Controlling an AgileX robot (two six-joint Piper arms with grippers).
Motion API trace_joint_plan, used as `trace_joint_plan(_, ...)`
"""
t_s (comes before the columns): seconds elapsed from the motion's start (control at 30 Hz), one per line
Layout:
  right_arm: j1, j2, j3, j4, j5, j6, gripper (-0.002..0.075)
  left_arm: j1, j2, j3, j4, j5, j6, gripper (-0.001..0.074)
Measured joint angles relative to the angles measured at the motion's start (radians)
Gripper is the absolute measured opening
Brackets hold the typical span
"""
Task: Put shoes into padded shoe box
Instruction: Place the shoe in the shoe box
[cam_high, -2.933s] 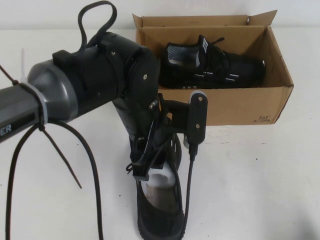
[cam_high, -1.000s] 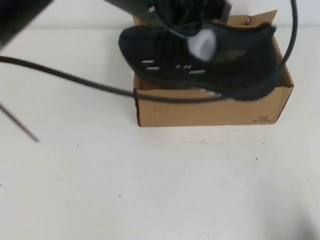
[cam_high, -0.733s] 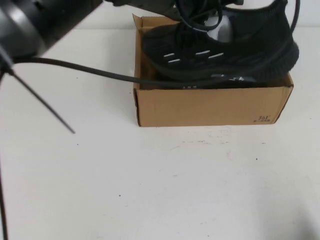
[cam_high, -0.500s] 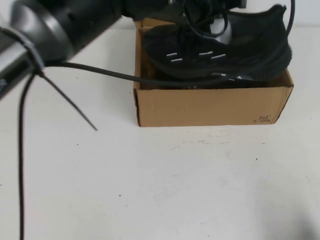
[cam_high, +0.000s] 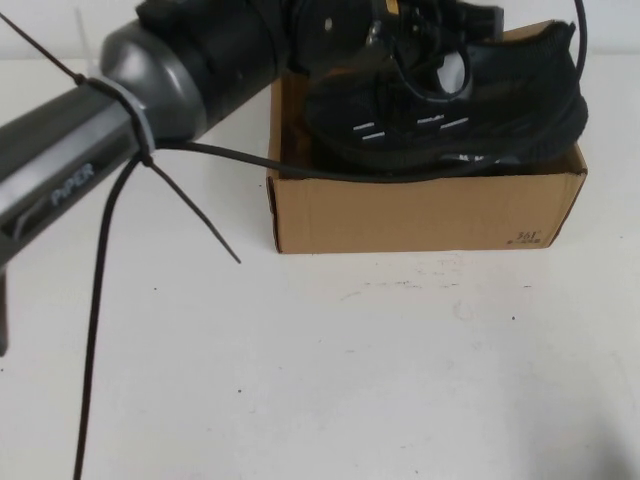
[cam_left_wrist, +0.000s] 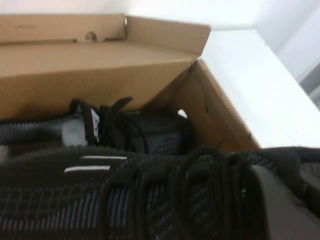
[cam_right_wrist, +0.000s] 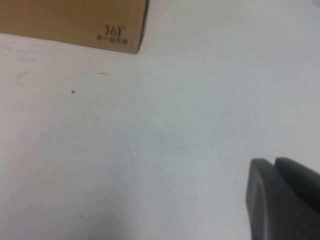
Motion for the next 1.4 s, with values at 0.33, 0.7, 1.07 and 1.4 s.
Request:
trace_joint_plan(0.33, 0.0, 0.0, 0.0, 0.0, 0.0, 0.0, -0.0008, 0.0, 0.031, 0.0, 0.004, -0.008, -0.01, 0.0002)
trace_joint_plan(0.7, 0.0, 0.0, 0.0, 0.0, 0.0, 0.0, -0.0008, 0.0, 0.043, 0.0, 0.097, -0.008, -0.07, 0.0002)
trace_joint_plan(1.07, 0.0, 0.0, 0.0, 0.0, 0.0, 0.0, -0.0008, 0.01, 0.08, 0.0, 0.105, -0.046, -0.106, 0.0002)
trace_joint_plan(1.4, 0.0, 0.0, 0.0, 0.0, 0.0, 0.0, -0.0008, 0.008, 0.099, 0.0, 0.105, -0.09, -0.108, 0.0002)
